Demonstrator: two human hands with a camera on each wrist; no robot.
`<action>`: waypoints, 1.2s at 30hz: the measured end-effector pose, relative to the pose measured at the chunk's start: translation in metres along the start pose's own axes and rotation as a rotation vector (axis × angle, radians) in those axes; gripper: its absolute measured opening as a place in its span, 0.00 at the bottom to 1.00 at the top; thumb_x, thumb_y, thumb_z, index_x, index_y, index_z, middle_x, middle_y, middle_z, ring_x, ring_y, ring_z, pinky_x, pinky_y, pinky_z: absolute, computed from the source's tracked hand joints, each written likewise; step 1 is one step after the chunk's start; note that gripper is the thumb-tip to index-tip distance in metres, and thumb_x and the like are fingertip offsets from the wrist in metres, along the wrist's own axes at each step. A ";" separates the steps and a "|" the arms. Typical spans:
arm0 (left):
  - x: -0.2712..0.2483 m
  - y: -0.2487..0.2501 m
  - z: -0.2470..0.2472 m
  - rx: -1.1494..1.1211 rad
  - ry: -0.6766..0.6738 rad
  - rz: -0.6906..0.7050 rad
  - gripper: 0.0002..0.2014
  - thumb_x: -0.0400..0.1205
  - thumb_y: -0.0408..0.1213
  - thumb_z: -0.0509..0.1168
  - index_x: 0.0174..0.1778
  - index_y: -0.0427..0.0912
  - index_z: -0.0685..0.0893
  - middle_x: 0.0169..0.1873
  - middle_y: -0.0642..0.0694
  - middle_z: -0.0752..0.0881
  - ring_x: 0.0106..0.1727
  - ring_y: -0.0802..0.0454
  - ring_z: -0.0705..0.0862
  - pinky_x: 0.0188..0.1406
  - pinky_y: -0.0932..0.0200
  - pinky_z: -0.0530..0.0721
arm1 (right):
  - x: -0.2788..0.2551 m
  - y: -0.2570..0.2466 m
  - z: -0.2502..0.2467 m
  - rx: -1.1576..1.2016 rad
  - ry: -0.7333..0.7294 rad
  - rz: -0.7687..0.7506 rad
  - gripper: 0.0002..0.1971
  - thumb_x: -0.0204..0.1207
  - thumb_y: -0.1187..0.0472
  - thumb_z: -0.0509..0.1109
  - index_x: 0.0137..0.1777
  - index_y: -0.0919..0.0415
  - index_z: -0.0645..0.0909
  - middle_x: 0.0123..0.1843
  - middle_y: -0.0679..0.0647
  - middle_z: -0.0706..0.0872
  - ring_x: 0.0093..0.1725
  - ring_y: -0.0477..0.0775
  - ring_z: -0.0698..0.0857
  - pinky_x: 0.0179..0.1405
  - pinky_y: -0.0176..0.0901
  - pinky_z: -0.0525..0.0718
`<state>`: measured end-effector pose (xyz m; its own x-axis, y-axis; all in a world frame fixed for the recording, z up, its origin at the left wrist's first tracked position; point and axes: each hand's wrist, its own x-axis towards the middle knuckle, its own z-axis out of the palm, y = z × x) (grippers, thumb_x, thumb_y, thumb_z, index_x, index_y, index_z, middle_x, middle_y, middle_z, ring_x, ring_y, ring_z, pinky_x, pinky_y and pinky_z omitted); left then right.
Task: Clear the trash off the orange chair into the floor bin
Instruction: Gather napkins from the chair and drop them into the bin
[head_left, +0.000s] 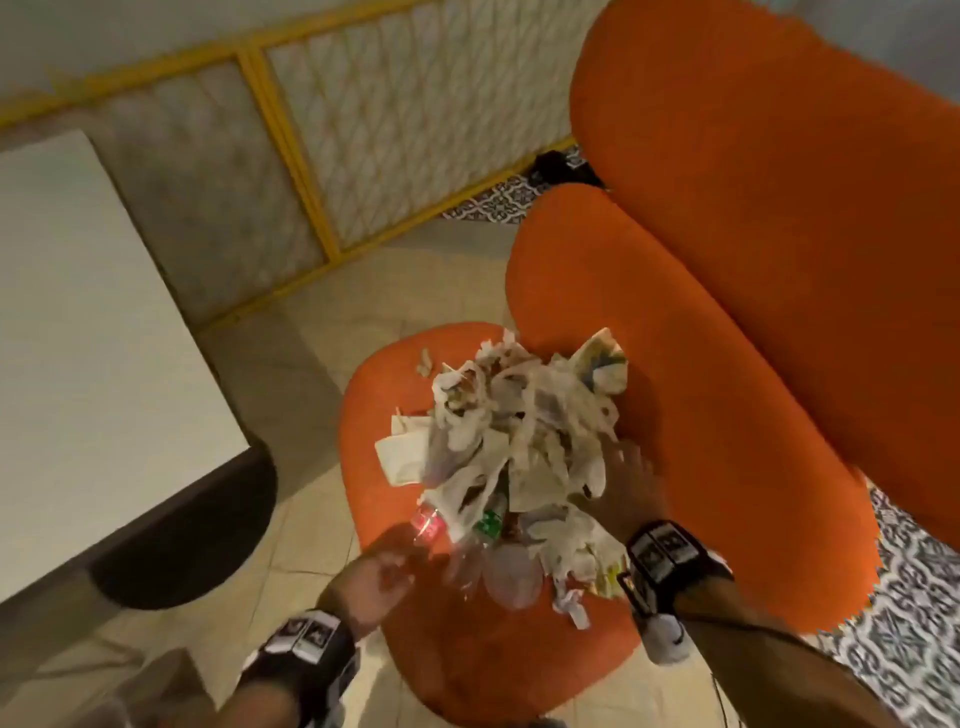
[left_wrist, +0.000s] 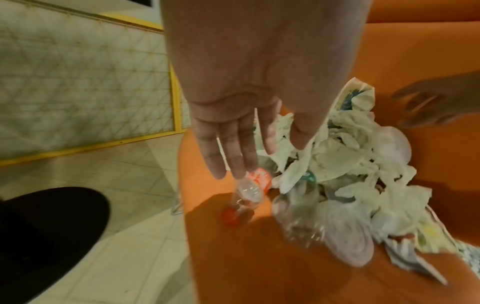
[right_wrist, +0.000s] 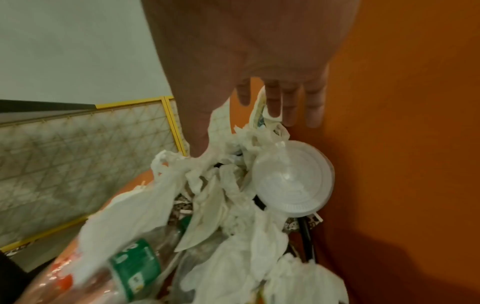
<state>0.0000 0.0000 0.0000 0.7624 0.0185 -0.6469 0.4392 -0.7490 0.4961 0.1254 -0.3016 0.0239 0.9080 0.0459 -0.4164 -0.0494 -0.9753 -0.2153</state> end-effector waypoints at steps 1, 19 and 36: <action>0.018 0.008 0.007 -0.065 0.052 0.026 0.16 0.79 0.46 0.66 0.62 0.49 0.81 0.60 0.50 0.84 0.60 0.52 0.83 0.66 0.55 0.79 | 0.013 0.003 -0.001 -0.005 0.001 0.007 0.51 0.69 0.36 0.72 0.83 0.50 0.45 0.82 0.61 0.56 0.77 0.67 0.64 0.70 0.60 0.73; 0.171 0.128 0.039 0.061 0.147 -0.041 0.31 0.81 0.34 0.61 0.81 0.49 0.59 0.76 0.38 0.66 0.73 0.37 0.72 0.72 0.49 0.70 | 0.106 0.006 0.043 -0.067 0.021 -0.035 0.30 0.80 0.49 0.60 0.80 0.44 0.55 0.81 0.53 0.57 0.74 0.59 0.69 0.71 0.54 0.70; 0.220 0.116 -0.022 -0.480 0.398 -0.249 0.55 0.64 0.62 0.73 0.82 0.45 0.53 0.78 0.37 0.65 0.73 0.37 0.73 0.70 0.47 0.76 | 0.091 0.012 0.012 0.764 0.536 -0.310 0.23 0.75 0.72 0.60 0.68 0.56 0.78 0.59 0.54 0.74 0.56 0.39 0.73 0.55 0.14 0.68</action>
<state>0.2294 -0.0683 -0.0720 0.6874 0.4647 -0.5581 0.7173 -0.3144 0.6217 0.2019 -0.3064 -0.0274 0.9853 -0.0123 0.1701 0.1384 -0.5255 -0.8395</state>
